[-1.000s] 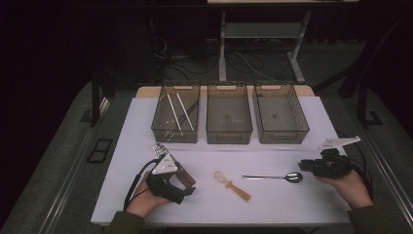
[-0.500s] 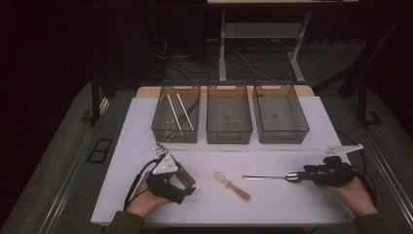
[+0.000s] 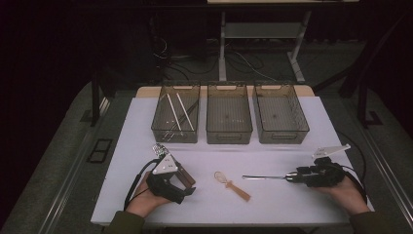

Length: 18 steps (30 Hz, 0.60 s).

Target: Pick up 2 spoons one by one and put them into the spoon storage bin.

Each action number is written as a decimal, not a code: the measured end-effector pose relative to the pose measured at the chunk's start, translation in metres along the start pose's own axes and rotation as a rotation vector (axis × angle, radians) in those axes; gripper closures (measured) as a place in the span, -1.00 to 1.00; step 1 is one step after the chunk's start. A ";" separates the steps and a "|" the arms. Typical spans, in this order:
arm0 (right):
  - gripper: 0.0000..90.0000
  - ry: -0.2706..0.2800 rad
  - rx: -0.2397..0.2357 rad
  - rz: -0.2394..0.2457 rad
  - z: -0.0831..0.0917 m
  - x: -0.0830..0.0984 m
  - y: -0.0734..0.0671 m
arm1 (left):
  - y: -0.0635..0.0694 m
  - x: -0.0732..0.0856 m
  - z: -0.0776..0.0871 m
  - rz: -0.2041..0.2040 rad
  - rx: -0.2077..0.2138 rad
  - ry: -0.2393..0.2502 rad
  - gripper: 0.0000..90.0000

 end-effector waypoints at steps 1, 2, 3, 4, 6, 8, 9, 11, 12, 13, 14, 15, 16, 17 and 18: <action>0.20 -0.004 0.001 0.002 -0.001 0.000 -0.001 | 0.000 0.000 0.000 0.000 0.000 0.000 -1.00; 0.20 -0.008 -0.003 0.005 -0.001 0.000 -0.001 | 0.000 0.000 0.000 0.000 0.000 0.000 -1.00; 0.20 -0.010 -0.003 0.008 -0.002 0.001 -0.001 | 0.000 0.000 0.000 0.000 -0.001 0.001 -1.00; 0.20 -0.011 -0.003 0.017 -0.003 0.001 -0.001 | 0.000 0.000 0.000 0.000 -0.001 0.000 -1.00; 0.21 -0.015 -0.002 0.022 -0.003 0.001 -0.002 | 0.000 0.000 0.000 0.000 -0.002 -0.002 -1.00; 0.21 -0.014 0.000 0.032 -0.003 0.002 -0.003 | 0.000 0.000 0.000 -0.001 -0.001 -0.003 -1.00; 0.21 -0.015 0.002 0.040 -0.003 0.002 -0.003 | 0.000 0.000 0.000 0.000 0.000 -0.004 -1.00; 0.21 -0.017 0.008 0.051 -0.003 0.002 -0.004 | 0.000 0.000 0.000 0.000 -0.001 -0.004 -1.00; 0.21 -0.018 0.012 0.056 -0.003 0.002 -0.005 | 0.000 0.000 0.000 0.000 -0.002 -0.004 -1.00; 0.22 -0.020 0.016 0.066 -0.003 0.002 -0.006 | 0.000 0.000 0.000 0.000 -0.002 -0.004 -1.00; 0.24 -0.022 0.024 0.073 -0.004 0.002 -0.006 | 0.000 0.000 0.000 0.000 -0.002 -0.004 -1.00; 0.25 -0.024 0.031 0.085 -0.004 0.003 -0.007 | 0.000 0.000 0.000 -0.001 -0.002 -0.004 -1.00; 0.26 -0.025 0.037 0.091 -0.004 0.003 -0.008 | 0.000 0.000 0.000 -0.001 -0.002 -0.004 -1.00; 0.27 -0.028 0.041 0.101 -0.004 0.003 -0.008 | 0.000 0.000 0.000 -0.001 -0.002 -0.004 -1.00; 0.27 -0.030 0.047 0.111 -0.004 0.003 -0.009 | 0.000 0.000 0.000 -0.001 -0.002 -0.004 -1.00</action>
Point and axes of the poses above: each handheld gripper's, and its own axes: z roughly backward along the jaws, x roughly out of its underside, y roughly to its right, the point moved 3 cm from there along -z, roughly forward along the jaws, and after that the axes turned 2 degrees about y, right-handed, at the moved point
